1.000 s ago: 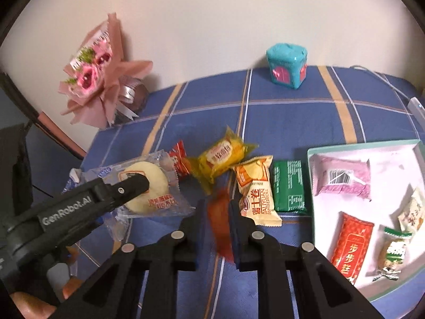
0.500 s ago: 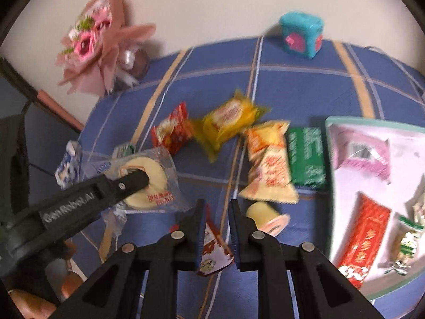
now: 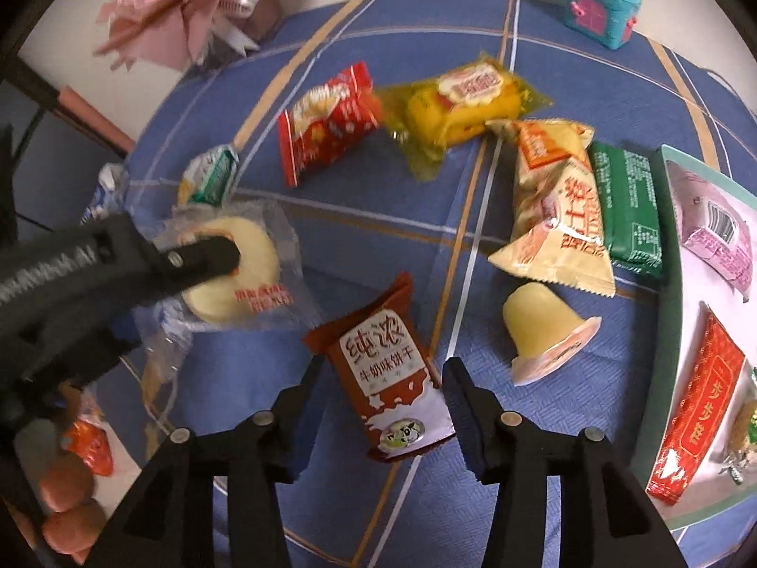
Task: Organize snacks
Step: 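Close left tool on clear bun bag while right tool grasps brown wrapped cake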
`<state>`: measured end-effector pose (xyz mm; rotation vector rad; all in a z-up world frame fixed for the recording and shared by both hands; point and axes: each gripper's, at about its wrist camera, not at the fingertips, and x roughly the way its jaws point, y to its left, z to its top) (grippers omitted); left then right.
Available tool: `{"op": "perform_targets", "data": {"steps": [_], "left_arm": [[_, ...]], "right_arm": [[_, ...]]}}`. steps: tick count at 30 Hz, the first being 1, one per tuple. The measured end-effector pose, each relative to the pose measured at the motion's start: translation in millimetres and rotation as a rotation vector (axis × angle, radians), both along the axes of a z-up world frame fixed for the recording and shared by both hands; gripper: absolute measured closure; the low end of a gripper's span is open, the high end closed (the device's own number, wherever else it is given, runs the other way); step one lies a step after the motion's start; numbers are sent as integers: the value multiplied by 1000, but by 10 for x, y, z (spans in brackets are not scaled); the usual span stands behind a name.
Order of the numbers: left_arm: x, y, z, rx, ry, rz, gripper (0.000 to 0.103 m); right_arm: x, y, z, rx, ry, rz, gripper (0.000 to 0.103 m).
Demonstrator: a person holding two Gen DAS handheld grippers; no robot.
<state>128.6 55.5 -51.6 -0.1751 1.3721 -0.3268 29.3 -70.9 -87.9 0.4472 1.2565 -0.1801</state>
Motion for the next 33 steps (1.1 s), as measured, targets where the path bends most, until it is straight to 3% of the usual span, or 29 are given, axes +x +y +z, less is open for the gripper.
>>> {"op": "perform_targets", "data": {"steps": [12, 19, 22, 33], "left_arm": [[5, -22, -70, -3, 26, 16, 55], [23, -52, -58, 10, 17, 10, 55], [19, -73, -70, 17, 18, 9, 55], [28, -136, -40, 45, 2, 2, 55]], "right_arm": [[119, 282, -185, -138, 59, 69, 49], [113, 152, -175, -126, 50, 4, 52], [100, 76, -165, -117, 48, -24, 60], [31, -156, -98, -75, 36, -70, 61]]}}
